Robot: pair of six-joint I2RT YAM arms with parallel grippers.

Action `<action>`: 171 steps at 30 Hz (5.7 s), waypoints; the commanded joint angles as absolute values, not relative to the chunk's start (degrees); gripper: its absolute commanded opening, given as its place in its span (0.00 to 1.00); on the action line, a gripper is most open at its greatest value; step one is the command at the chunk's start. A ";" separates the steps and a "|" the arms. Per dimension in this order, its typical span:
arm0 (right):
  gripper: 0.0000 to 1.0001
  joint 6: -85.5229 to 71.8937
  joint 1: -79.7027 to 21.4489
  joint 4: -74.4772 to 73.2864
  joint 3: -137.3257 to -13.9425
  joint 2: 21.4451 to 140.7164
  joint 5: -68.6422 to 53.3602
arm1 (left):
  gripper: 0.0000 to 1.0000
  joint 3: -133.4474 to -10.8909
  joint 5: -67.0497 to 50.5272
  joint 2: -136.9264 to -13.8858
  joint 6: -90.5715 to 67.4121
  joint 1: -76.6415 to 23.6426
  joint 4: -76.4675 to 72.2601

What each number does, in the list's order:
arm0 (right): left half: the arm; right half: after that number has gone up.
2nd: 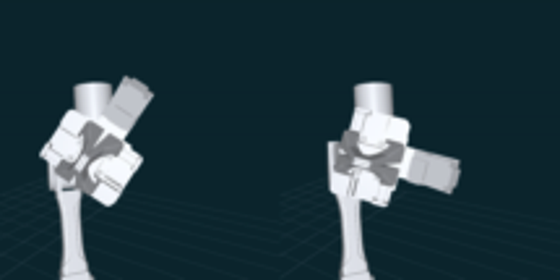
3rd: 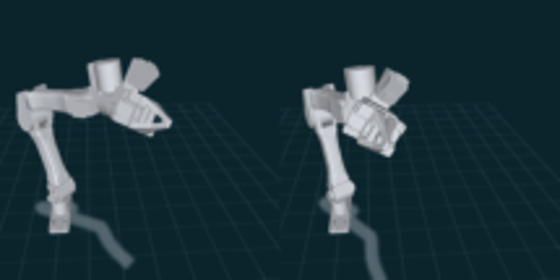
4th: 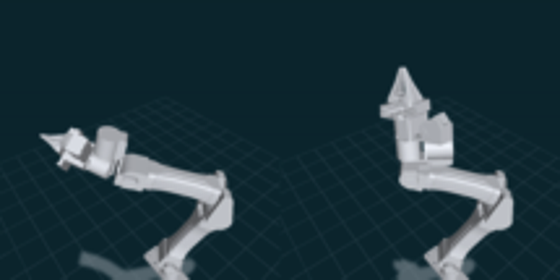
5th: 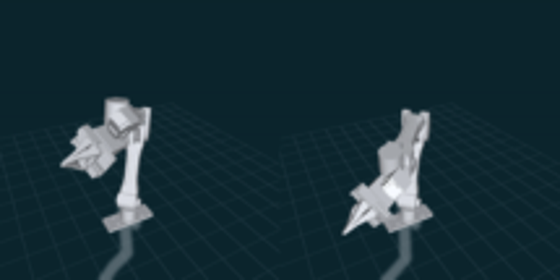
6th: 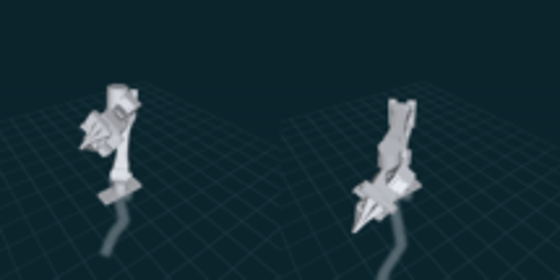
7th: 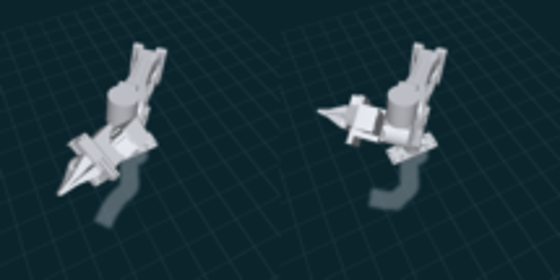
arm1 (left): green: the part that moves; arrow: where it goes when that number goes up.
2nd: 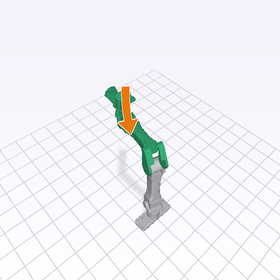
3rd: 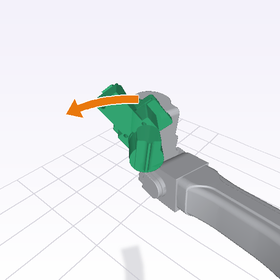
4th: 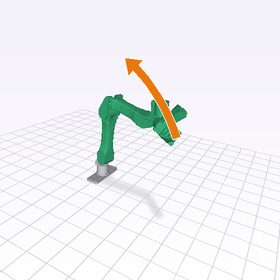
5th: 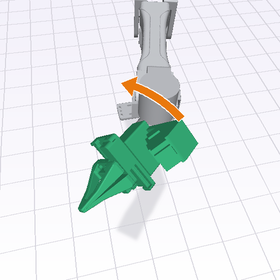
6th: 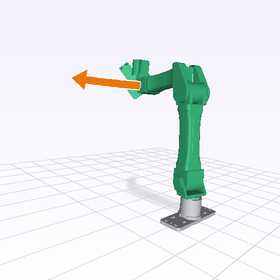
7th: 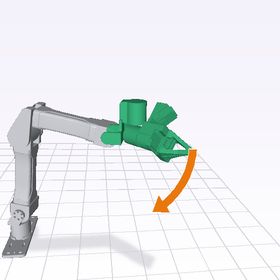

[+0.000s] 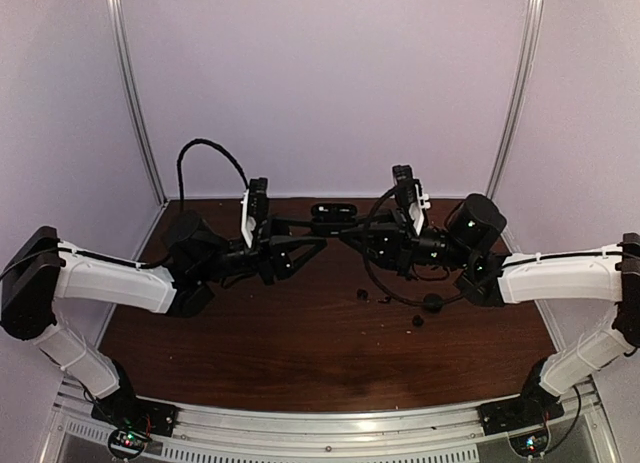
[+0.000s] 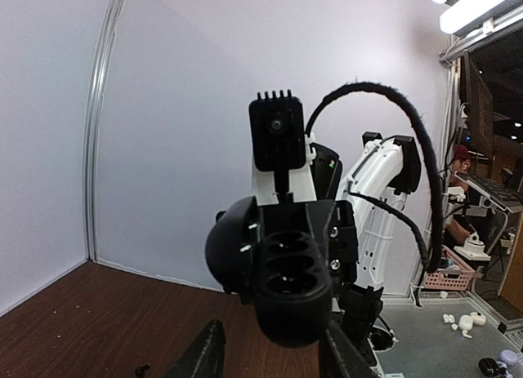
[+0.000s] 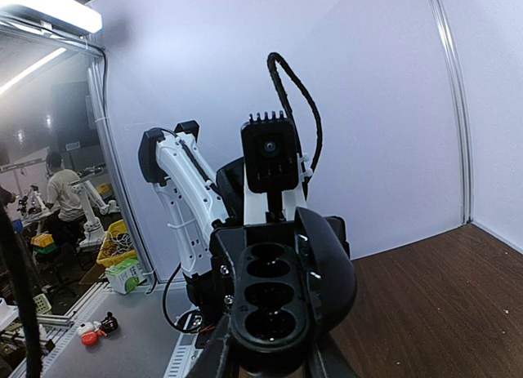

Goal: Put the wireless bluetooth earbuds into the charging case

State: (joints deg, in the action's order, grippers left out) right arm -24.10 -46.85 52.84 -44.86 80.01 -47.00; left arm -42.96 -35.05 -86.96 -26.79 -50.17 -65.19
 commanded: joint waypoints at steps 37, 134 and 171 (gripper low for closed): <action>0.01 -22.90 -49.35 57.22 -44.43 80.95 -40.10 | 0.31 -48.50 -35.06 -92.26 -33.30 -51.59 -75.79; 0.00 -21.75 -47.00 54.91 -41.43 77.96 -42.31 | 0.59 -43.78 -26.10 -75.20 -25.38 -44.38 -52.74; 0.00 -25.92 -48.69 64.25 -45.31 83.41 -43.56 | 0.39 -46.29 -34.73 -86.73 -28.12 -50.88 -68.94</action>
